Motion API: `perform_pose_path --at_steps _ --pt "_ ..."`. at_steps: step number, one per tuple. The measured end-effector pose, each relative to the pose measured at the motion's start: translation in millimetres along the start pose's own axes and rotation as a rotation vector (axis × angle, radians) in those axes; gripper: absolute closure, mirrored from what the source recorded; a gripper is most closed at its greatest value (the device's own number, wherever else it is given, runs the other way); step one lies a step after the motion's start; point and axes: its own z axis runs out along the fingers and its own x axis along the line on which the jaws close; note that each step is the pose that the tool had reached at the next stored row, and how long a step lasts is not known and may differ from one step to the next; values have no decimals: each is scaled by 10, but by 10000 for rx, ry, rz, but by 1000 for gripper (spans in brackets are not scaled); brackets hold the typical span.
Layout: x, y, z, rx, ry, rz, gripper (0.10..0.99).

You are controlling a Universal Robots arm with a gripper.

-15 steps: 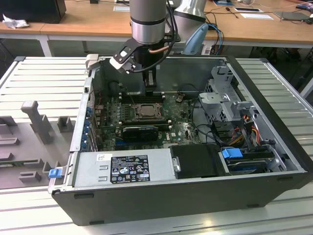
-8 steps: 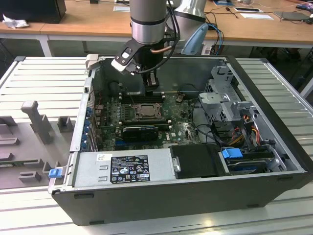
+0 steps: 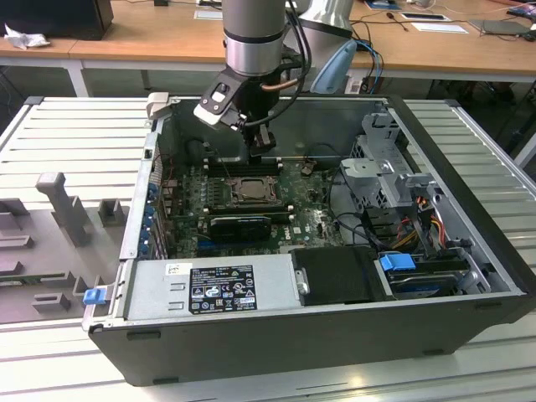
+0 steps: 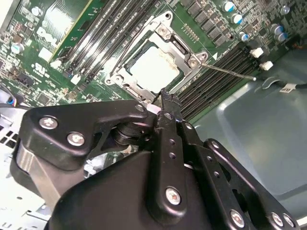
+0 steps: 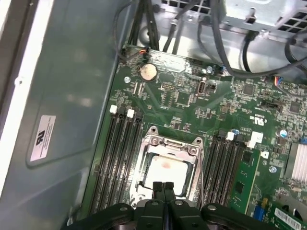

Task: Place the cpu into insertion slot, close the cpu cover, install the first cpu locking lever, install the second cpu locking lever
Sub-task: 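Install the first cpu locking lever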

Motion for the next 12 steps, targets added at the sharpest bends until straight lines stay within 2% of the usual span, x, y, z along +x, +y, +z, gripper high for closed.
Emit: perform_pose_path --at_steps 5,12 --pt "0 0 0 17 27 -422 980" --pt "0 0 0 63 89 -1473 980"
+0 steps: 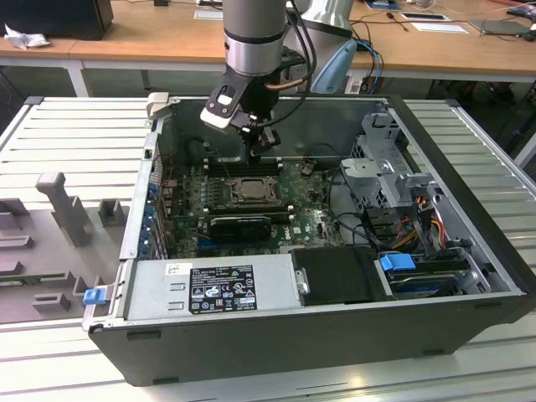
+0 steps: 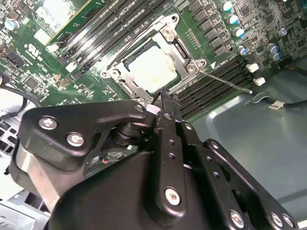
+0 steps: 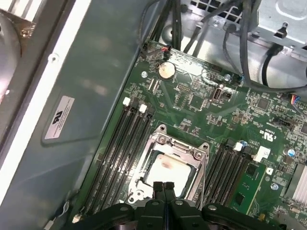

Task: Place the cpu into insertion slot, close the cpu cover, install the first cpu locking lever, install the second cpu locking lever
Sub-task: 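Install the first cpu locking lever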

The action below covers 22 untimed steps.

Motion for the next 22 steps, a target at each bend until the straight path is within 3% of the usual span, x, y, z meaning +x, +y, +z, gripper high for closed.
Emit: perform_pose_path --at_steps 18,22 --pt "0 0 0 64 90 -1508 980" --pt "0 0 0 117 163 -2728 980"
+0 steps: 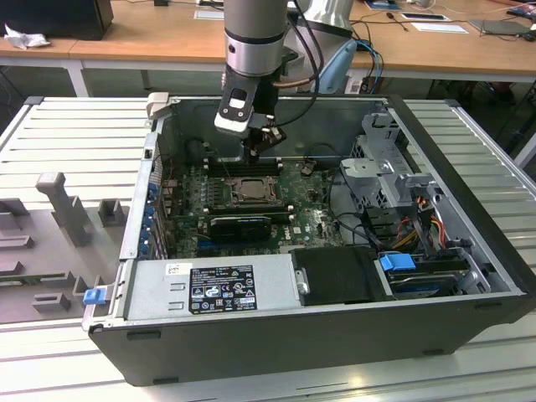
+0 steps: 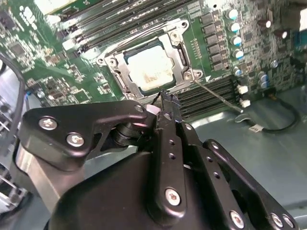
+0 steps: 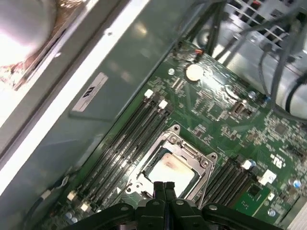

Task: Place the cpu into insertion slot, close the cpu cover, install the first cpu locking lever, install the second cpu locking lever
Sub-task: 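Install the first cpu locking lever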

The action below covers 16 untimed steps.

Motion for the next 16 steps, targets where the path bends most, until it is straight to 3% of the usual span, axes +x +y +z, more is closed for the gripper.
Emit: perform_pose_path --at_steps 10,13,16 --pt "0 0 0 100 140 -2342 980" --pt "0 0 0 124 174 -2921 980" --pt "2 0 -21 131 185 -3102 980"
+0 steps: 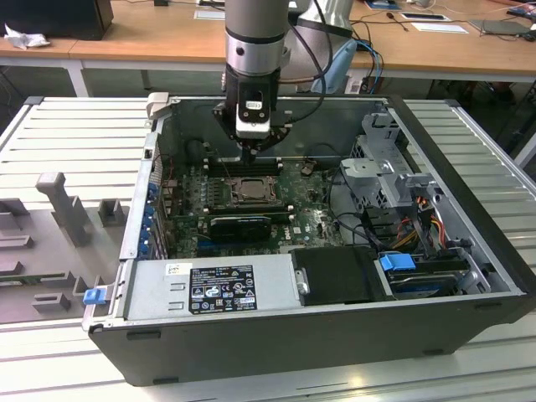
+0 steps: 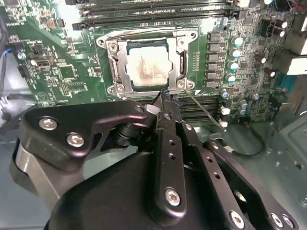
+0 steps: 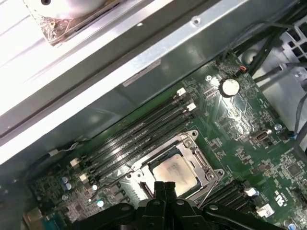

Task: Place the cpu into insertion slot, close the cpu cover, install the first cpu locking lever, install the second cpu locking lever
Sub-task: 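Install the first cpu locking lever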

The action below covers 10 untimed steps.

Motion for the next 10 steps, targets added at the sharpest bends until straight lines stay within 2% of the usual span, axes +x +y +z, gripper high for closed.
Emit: perform_pose_path --at_steps 3,10 --pt "3 2 -38 0 3 -110 980" --pt "6 0 -39 40 45 -1410 980"
